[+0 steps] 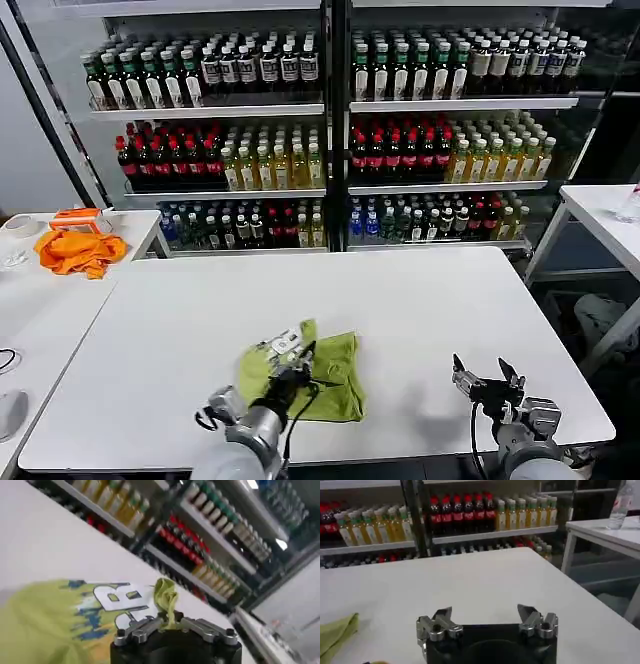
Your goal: Fold and organize the clothes.
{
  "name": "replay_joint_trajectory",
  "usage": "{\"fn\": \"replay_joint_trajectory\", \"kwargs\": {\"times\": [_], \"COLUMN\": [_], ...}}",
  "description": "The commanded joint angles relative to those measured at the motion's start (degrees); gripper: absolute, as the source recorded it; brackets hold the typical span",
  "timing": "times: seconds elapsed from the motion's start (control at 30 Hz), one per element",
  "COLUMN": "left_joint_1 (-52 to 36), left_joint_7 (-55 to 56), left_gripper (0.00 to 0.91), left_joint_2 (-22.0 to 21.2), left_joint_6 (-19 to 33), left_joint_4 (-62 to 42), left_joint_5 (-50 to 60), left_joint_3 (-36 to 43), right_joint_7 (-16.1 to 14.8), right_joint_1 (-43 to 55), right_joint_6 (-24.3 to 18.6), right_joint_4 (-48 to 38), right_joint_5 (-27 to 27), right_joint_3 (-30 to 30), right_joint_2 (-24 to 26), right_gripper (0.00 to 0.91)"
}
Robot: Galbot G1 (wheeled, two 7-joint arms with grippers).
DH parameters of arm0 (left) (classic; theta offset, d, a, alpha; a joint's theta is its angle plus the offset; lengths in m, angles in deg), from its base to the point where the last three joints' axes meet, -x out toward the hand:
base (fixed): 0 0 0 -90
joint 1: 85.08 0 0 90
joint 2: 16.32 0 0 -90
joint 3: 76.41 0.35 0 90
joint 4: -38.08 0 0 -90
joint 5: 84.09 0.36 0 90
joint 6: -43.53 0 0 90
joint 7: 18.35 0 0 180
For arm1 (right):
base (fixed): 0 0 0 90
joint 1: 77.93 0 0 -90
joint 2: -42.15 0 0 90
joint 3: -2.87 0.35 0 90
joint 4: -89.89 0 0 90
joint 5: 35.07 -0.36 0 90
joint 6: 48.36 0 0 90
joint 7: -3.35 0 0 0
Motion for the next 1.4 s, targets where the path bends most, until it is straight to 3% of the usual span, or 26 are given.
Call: {"fn": "replay_joint_trajectory", "kwargs": {"times": [0.03, 0.27, 0.4, 0.67, 1.07, 1.37, 1.4], "left_joint_1": [-2.07, 0.82, 3.93, 7.99, 9.1, 5.87, 5.53], "left_joint_7": [-5.11, -4.81, -1.93, 0.8, -0.53, -2.35, -2.64], "left_gripper": [0.907, 0.907, 0.907, 0.907, 0.907, 0.907, 0.867], "left_joint_2": [-1.26, -0.35, 1.99, 6.22, 4.39, 2.49, 2.4], "left_joint_6": [-0.73, -1.03, -0.07, -0.56, -1.71, -2.44, -2.33], "left_joint_4": [-4.66, 3.01, 6.2, 1.89, -2.43, -4.51, -4.72], "left_joint_5": [8.77, 4.43, 4.71, 4.27, 6.82, 0.97, -0.14], "left_joint_3": [7.75, 1.99, -6.29, -20.27, -15.97, -13.44, -13.41], "right_joint_7": [0.1, 0.13, 0.12, 0.09, -0.01, 0.14, 0.16], "right_joint_1": [0.18, 0.34, 0.78, 1.68, 1.11, 1.13, 1.17], "right_joint_6": [0.08, 0.05, 0.05, 0.04, -0.03, 0.18, 0.18], "right_joint_4": [-0.02, -0.36, -0.56, -1.08, -0.96, -0.51, -0.51], "right_joint_5": [-0.07, 0.04, 0.2, 0.49, 0.37, 0.21, 0.21], "right_joint_3": [-0.05, -0.36, -0.76, -1.57, -0.52, -0.48, -0.48], "right_joint_2": [0.1, -0.25, -0.74, -1.3, -1.03, -1.05, -1.05], "right_gripper": [0.907, 0.907, 0.907, 0.907, 0.907, 0.907, 0.907]}}
